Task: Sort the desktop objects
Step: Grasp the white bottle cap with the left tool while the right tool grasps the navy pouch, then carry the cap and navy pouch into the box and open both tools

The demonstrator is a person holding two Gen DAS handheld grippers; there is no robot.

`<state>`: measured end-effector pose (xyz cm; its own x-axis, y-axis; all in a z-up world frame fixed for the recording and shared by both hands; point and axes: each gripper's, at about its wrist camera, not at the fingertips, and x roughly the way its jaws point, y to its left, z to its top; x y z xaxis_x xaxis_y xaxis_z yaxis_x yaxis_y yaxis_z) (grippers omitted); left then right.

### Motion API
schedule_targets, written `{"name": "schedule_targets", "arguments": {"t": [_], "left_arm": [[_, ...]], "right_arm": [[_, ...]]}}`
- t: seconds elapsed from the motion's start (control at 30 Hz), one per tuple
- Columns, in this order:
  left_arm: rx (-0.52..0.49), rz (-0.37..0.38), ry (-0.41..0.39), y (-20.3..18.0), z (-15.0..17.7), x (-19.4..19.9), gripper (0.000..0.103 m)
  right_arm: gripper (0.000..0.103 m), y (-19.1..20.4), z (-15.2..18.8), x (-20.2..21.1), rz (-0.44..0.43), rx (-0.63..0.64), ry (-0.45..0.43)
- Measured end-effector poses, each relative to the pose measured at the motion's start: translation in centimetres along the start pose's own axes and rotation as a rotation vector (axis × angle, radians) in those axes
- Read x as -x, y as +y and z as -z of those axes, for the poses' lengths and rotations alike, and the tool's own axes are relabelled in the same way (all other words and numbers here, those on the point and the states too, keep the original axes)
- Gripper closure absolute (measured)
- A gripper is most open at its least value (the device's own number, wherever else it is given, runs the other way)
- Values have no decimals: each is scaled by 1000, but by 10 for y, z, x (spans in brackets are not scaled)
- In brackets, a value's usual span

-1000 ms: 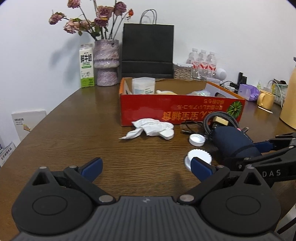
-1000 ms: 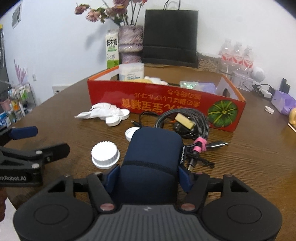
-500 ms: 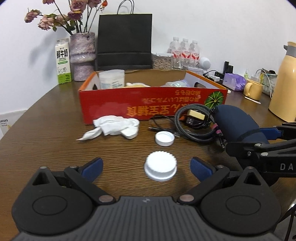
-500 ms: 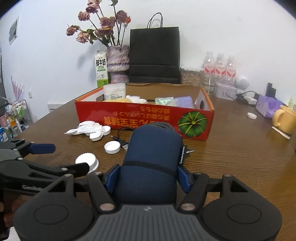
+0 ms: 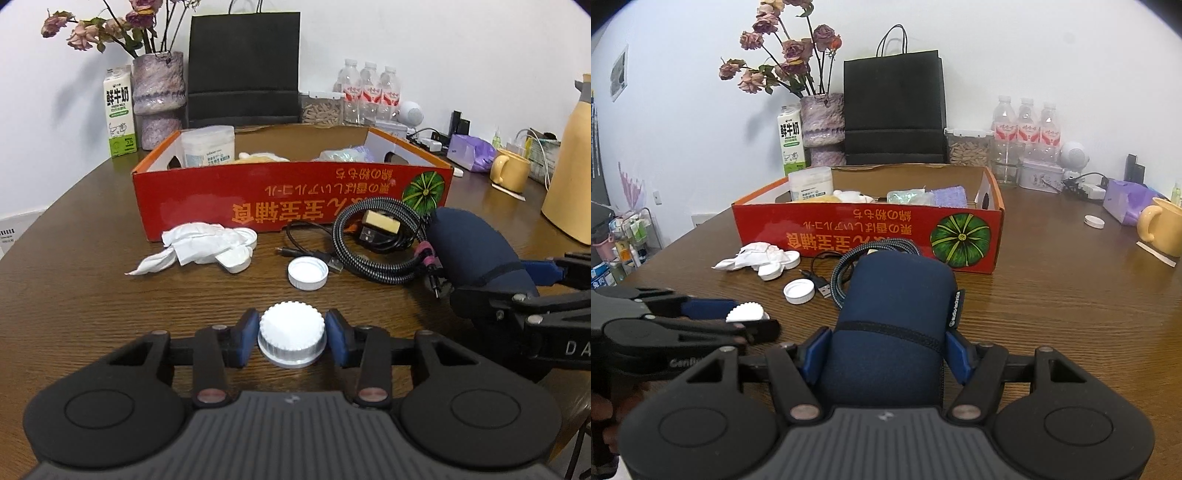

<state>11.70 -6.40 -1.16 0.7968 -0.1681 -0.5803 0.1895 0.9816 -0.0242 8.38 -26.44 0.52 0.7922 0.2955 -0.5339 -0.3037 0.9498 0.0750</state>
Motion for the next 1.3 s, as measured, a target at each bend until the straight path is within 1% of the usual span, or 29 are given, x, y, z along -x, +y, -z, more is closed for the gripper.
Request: {"name": "schedule_targets", "arguments": {"t": [0.27,0.43,0.53,0.7,0.83,0.93,1.07,1.2,1.3], "left_arm": [[29,-2,-32,3,-10,5,62],[32,5,-87,8,-28,10,62],[26,9,-141,11,-47,13,62],[24,15,-236,19,-93,8,62],[31,17,-279,21,-129,-7,62],[45,19,-285,22,-150,-26,62],[68,11,-271,24,-170,-55,62],[78,-7,-243,27,-182,-90,62],[66,-22,-192,28,-180,-117,62]], "right_arm": [[39,-2,-2,-1,-19,11,-16],[39,-2,-16,-1,-24,26,-50],[39,-1,-30,-3,-23,38,-80],[39,-2,-62,-13,-17,52,-134],[39,-4,-94,-31,-3,56,-169],[39,-6,-118,-48,16,58,-188],[39,-15,-146,-77,51,52,-200],[39,-27,-166,-111,98,52,-195],[39,-39,-170,-135,112,41,-184]]}}
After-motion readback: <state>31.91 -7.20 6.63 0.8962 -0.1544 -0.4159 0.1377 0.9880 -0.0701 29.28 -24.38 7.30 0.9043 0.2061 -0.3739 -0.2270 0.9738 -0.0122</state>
